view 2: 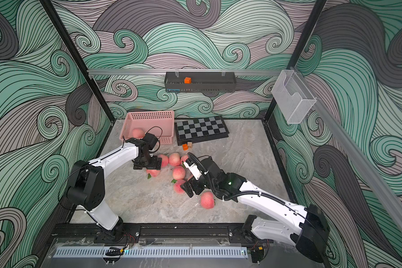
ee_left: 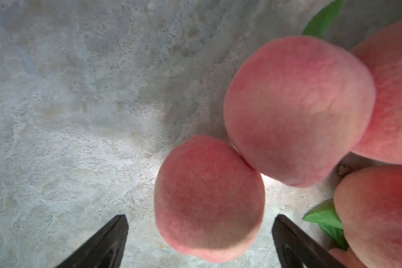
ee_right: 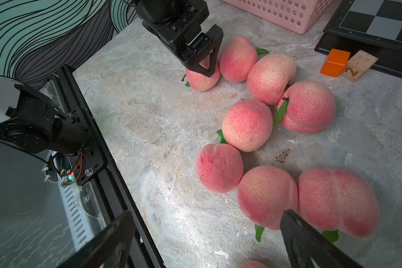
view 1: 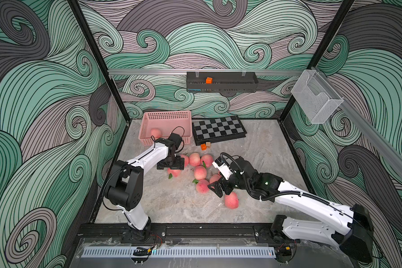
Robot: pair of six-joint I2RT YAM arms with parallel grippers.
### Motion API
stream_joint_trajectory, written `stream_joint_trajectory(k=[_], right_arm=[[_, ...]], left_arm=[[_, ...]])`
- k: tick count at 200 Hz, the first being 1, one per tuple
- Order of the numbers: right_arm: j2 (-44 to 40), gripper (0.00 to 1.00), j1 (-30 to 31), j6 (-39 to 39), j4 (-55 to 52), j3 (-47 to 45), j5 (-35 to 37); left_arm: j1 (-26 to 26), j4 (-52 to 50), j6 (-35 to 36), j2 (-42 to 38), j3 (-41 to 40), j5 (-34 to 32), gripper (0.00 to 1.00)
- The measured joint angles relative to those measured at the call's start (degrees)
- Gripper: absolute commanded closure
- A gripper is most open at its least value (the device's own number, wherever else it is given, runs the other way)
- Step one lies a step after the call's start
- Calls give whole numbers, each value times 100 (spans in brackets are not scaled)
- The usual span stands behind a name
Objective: Put the peaches into the basket
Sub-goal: Pick up the peach from the center of the board.
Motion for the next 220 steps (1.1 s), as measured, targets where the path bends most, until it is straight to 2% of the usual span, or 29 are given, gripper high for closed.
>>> stream_joint_trajectory(k=[65,139,168,187,220], right_arm=[[74,1,-302,-70,92,0,-332],[149,1,-348,-361,511,0,-970],[177,1,-420,-389,533,9,-1034],[177,1,-483,-389,535,9,-1060],[133,1,-542,-389,535,9,-1073]], left_arm=[[0,142,-7,337,79,4,4],[7,238,-55,483,79,59,15],[7,238,-83,485,79,70,21],[7,238,-92,485,79,70,28],[7,236,-94,483,76,70,32]])
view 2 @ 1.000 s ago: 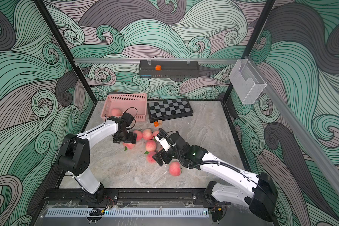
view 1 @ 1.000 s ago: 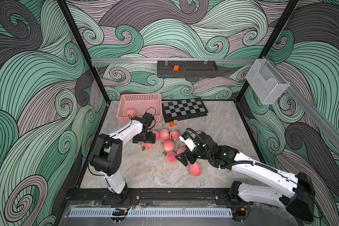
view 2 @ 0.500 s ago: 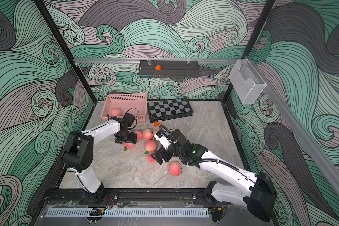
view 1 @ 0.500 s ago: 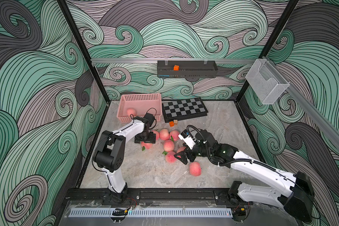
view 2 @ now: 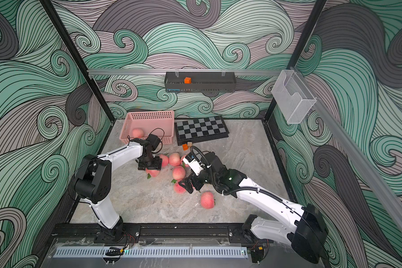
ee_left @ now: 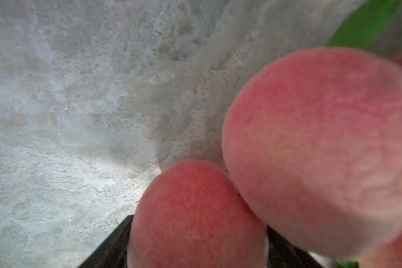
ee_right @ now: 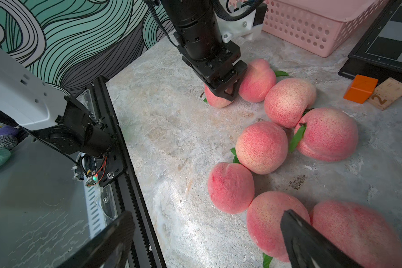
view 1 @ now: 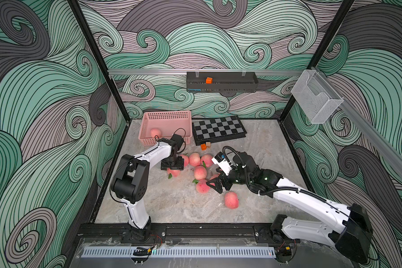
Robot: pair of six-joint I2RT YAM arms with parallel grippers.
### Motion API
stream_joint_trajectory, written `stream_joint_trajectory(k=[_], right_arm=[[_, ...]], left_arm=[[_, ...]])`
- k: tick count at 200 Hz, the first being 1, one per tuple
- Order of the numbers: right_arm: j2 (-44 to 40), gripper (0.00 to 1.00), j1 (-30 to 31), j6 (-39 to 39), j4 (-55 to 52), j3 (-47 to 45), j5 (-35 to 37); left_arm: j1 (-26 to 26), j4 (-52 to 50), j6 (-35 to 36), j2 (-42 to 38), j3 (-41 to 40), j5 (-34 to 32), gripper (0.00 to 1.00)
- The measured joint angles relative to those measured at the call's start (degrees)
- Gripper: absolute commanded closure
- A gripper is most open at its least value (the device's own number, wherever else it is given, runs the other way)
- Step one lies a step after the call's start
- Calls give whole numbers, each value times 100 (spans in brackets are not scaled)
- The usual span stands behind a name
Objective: Put the peaches into the basket
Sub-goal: Pick up the peach from the center of the board.
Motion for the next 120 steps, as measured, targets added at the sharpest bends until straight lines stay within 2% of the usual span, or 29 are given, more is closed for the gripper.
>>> stream_joint_trajectory(k=[56,120], right_arm=[[-192,1,-52,2,-13,0,-22],[-269,1,-57,-9,-109,149,-35]], left_arm=[[0,-39,-20,-68,-9,0,34],[0,-533,-15,-870,216,0,34]])
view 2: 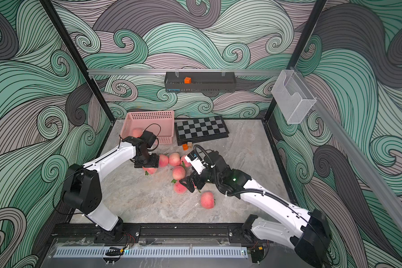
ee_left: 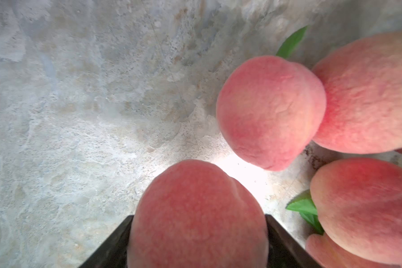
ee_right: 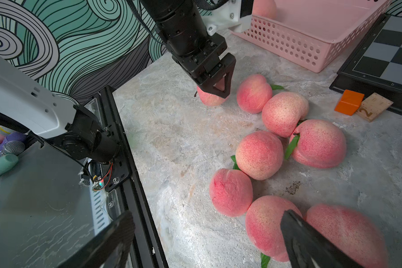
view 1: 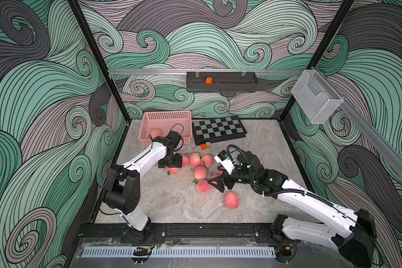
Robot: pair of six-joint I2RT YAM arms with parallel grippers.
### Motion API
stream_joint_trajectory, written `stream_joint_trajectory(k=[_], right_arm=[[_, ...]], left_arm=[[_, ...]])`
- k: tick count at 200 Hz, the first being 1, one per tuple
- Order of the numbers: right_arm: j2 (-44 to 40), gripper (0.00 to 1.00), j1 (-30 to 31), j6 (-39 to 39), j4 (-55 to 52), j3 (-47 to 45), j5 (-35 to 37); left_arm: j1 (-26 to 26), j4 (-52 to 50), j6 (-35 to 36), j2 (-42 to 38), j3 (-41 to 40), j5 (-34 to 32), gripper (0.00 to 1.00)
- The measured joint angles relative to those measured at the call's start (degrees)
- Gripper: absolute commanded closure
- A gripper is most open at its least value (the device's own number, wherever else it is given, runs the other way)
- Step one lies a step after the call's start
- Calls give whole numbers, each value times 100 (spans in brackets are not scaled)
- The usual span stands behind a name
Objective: Put the peaches into the basket
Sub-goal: Pick up the peach from the center of the board, then place the peach in the basket.
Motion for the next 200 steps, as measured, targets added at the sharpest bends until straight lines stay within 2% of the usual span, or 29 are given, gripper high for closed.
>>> stream_joint_trajectory(k=[65,158,200], right_arm=[[358,1,-9,-122,-31,885,-20],[1067,1,-256,-332,-7,1390,-142],[1314,1,-348,-343,66,1392,-201]], left_arm=[[20,-575,267,232,1886,-227,34],[262,-1060,702,2850,5362,-415,34],[356,-920,824,3274,5912,-573,34]])
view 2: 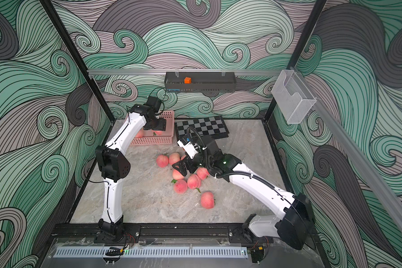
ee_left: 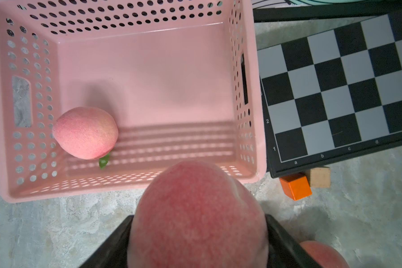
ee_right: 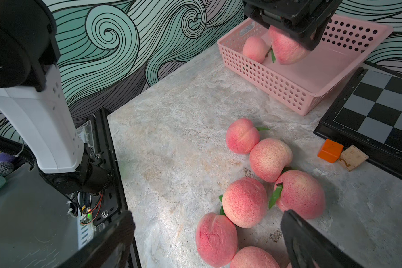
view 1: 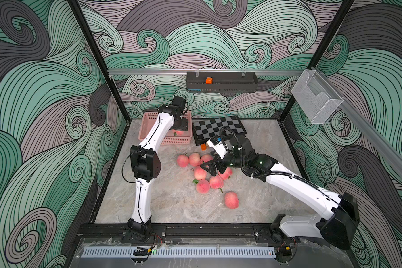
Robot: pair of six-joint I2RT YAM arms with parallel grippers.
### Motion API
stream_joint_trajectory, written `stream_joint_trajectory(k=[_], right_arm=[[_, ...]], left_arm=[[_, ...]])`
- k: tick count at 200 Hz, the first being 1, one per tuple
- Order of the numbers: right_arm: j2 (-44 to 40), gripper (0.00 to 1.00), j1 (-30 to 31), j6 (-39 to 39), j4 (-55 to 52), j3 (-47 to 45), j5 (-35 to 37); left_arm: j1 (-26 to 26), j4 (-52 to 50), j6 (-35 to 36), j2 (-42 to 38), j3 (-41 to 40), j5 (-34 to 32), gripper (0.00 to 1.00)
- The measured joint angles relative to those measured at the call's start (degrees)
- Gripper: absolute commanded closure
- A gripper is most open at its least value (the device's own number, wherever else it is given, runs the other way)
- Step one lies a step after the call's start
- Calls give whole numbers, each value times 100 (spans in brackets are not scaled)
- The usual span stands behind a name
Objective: Put the peaches into the basket
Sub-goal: Place the peach in the basket.
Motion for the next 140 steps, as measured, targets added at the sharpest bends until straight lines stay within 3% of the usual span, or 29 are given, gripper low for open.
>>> stream_joint_trajectory(k=[140], right_arm=[[514,1,-103,-66,262,26,-103]], left_arm=[[656,1484,-31,796,-417,-15,35]])
